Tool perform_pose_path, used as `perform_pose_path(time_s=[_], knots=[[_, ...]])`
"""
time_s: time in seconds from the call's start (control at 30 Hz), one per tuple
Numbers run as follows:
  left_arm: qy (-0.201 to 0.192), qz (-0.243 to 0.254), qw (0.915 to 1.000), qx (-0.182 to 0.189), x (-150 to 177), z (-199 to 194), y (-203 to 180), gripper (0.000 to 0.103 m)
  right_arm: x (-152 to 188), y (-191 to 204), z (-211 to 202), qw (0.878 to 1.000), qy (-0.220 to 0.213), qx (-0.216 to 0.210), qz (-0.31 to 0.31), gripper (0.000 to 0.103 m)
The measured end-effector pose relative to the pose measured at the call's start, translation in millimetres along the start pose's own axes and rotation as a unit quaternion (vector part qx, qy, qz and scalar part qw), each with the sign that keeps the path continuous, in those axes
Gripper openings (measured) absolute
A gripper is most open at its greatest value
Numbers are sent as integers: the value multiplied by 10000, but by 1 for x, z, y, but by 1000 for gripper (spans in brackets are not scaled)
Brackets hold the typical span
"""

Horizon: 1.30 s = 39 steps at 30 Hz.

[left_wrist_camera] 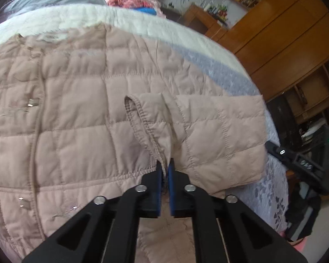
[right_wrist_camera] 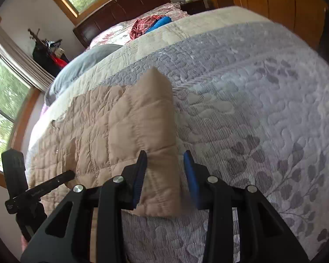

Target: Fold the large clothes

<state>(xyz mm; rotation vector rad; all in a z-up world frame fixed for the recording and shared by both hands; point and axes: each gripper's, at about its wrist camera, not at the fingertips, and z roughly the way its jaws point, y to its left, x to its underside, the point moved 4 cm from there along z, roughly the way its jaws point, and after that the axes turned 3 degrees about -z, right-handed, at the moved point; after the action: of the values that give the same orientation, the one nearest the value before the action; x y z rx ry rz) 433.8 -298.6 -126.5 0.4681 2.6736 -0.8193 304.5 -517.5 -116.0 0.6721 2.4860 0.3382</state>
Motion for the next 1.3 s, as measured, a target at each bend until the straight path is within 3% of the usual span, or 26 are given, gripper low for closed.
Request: perform_pose_path(time_s=[0.2,0.33,0.43,0.63,0.8,0.93,1.0,1.03,1.1,1.13,1.2,1.3], knots=[[-952,130,9939,-535,-3,-80,34,3,6,11,14,9982,263,-526,-84,35],[-1240,-42,9880,-923,-8,-119,73,3,8,42,29,9944,526,-875,-288,35],[-1413,-149,9825,-1205,-11,-140,101,3,9,68,44,9926,672,-858,-532,35],[-1262,-331,9792,-1555,-13,-137,154,4,11,97,66,9910,846,-573,-865,35],[-789,-432,9807,-1733,0,-91,183,6,15,99,80,9900,965,-169,-1011,37],[-829,-259,9768,-1957,4,-87,176,9,16,94,84,9896,1046,-147,-974,38],[-848,-337,9744,-2056,2,-94,173,20,10,97,79,9896,1031,-103,-1002,39],[-932,-400,9723,-2104,0,-104,171,22,7,100,72,9900,979,-87,-1016,40],[-1369,-364,9646,-2225,-5,-130,162,36,3,108,47,9919,647,-151,-1080,40],[-1502,-292,9627,-2231,-6,-138,156,37,2,113,39,9921,557,-213,-1108,40],[-1570,-90,9647,-2114,-9,-142,133,37,-3,129,28,9909,485,-420,-1183,40],[-1373,191,9702,-1988,-12,-125,105,37,3,153,39,9863,723,-370,-1439,40]])
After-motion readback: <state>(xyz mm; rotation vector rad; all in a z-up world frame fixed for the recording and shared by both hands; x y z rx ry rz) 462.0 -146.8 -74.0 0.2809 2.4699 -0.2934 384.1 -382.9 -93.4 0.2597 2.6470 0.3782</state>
